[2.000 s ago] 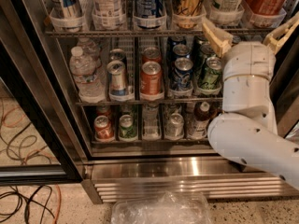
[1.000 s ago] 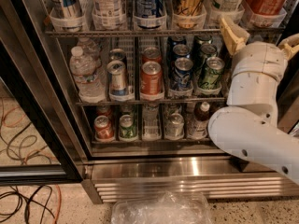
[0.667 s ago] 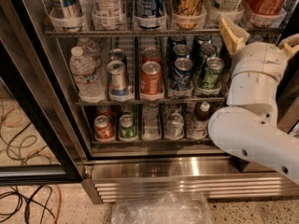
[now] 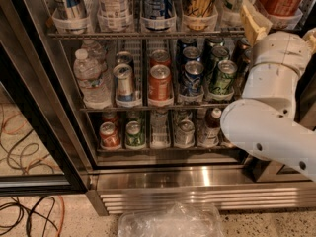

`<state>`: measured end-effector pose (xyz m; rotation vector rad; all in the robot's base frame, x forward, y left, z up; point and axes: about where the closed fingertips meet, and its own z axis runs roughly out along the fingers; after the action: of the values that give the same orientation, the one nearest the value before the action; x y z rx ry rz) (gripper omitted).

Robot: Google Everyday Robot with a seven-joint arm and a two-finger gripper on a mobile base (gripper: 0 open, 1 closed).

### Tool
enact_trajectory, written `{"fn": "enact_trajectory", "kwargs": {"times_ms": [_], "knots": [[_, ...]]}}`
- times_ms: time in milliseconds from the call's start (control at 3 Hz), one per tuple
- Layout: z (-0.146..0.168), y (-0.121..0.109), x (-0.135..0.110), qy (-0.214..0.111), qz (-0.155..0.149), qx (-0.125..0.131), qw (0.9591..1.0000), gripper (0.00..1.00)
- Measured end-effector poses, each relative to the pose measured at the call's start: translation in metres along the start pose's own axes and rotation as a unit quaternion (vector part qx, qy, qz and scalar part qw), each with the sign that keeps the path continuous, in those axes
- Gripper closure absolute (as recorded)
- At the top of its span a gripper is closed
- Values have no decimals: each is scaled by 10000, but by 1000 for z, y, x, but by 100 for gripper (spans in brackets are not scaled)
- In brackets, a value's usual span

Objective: Pick coke can from top shelf of fridge

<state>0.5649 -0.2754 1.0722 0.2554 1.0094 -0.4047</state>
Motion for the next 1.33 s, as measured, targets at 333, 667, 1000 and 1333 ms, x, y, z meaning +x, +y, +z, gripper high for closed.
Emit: {"fn": "enact_trajectory", "kwargs": {"times_ms": [333,667,1000,1333], "knots": [[0,0,0,0,0,0,10000,18],[0,0,0,0,0,0,10000,41],[0,0,0,-1,0,0,10000,40],[0,0,-1,-12,-4,-9,10000,32]]}}
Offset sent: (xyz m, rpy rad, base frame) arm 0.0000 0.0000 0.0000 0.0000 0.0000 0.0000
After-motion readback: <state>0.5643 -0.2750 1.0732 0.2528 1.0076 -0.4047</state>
